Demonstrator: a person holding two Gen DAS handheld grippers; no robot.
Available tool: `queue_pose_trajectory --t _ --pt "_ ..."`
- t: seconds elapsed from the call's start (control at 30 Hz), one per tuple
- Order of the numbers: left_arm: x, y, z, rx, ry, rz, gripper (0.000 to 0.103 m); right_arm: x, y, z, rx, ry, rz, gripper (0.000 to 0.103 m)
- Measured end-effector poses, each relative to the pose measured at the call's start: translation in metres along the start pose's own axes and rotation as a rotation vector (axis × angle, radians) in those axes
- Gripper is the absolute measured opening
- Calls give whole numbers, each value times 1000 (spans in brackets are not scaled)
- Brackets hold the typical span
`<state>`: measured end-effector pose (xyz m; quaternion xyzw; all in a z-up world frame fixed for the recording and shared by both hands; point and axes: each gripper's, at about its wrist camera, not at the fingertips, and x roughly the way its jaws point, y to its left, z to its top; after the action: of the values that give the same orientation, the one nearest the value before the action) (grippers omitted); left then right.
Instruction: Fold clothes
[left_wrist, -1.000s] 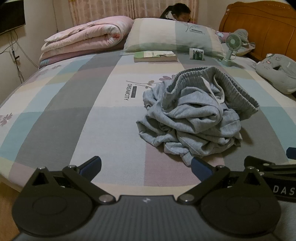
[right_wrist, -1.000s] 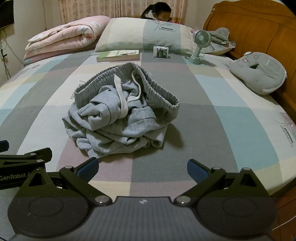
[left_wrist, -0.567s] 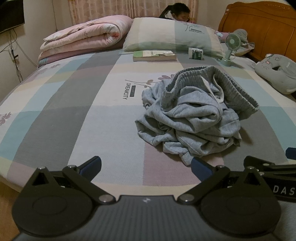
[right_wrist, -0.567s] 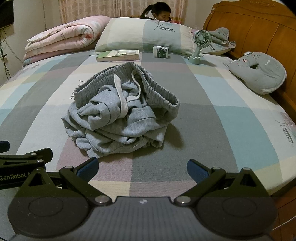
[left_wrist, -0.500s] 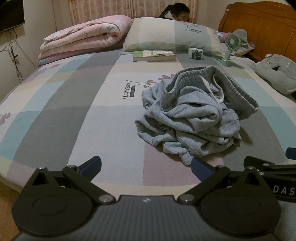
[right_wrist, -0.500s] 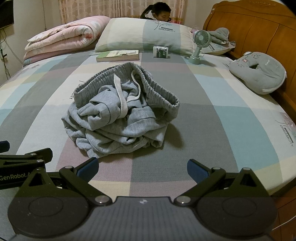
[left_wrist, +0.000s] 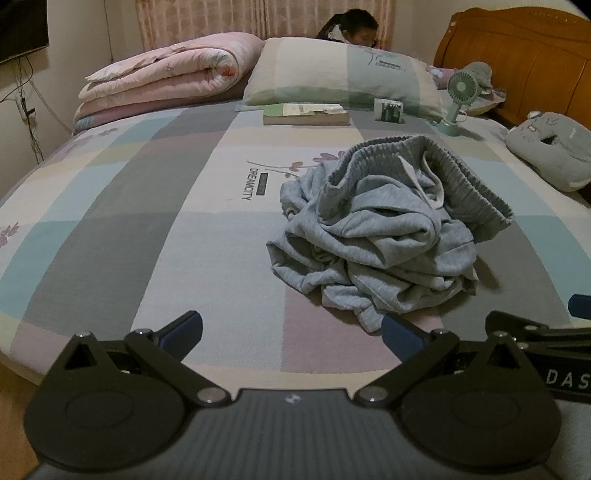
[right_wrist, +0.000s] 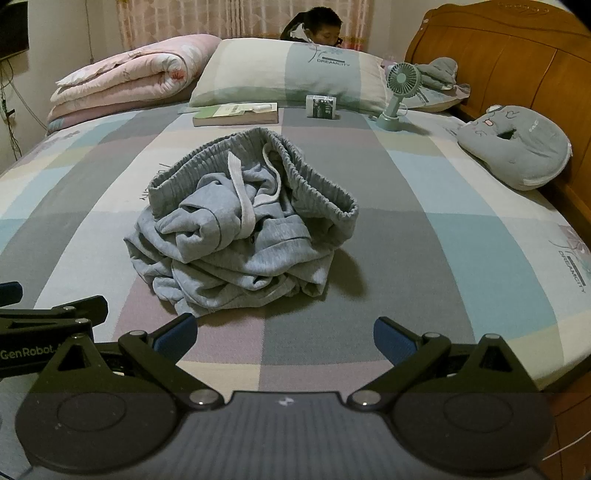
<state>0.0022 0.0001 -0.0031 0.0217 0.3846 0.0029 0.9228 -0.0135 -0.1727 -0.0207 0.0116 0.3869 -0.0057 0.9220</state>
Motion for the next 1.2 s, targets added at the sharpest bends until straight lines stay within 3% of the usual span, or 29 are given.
queue_pose_trajectory --t 1.2 --pt "24 3 4 -20 24 -19 102 14 8 12 -51 22 28 103"
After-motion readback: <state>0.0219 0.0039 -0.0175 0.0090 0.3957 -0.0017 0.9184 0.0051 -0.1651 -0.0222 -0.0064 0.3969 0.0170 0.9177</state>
